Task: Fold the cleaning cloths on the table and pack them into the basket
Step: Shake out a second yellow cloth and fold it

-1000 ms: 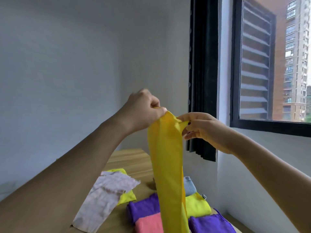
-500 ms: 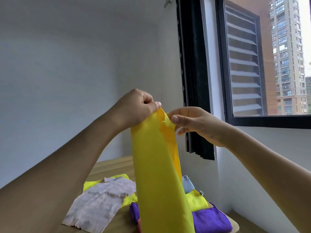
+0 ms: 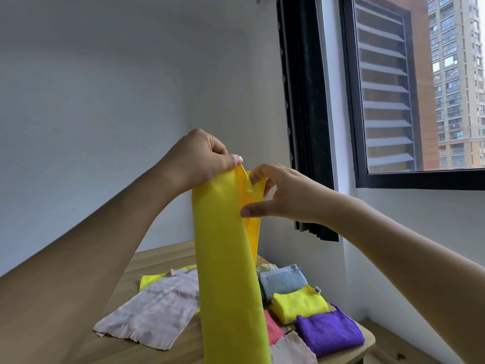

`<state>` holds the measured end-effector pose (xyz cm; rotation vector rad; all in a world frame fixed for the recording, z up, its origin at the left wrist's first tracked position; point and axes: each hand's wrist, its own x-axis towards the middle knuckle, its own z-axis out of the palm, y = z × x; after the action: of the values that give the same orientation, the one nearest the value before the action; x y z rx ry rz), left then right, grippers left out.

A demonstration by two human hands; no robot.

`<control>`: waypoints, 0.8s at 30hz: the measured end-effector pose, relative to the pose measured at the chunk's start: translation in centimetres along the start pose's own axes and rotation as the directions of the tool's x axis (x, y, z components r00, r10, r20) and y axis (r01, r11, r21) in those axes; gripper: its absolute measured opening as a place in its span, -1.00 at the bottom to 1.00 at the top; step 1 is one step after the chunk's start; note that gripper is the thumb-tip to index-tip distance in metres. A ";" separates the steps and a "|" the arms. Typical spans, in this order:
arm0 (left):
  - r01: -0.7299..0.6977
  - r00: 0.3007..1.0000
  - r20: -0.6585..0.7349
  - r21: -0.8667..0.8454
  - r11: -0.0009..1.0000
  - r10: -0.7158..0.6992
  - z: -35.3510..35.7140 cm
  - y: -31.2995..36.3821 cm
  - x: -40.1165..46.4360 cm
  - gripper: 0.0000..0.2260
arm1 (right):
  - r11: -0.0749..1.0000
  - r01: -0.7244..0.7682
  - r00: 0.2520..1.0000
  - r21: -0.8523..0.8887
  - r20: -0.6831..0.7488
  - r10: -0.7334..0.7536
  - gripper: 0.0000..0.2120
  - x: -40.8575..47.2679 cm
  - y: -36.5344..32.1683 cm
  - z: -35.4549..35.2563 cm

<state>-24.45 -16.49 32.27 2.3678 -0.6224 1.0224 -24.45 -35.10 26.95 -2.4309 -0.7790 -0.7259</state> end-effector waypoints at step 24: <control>-0.125 0.912 0.397 0.505 0.854 -0.101 -0.5 -3.1 -3.5 -0.82 | 0.997 -0.022 0.978 0.071 -0.205 0.036 -0.82 2.8 3.8 2.9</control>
<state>-25.16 -13.01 29.14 3.1161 -0.5515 0.7602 -19.09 -35.06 25.47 -2.2572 -0.6738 -0.9086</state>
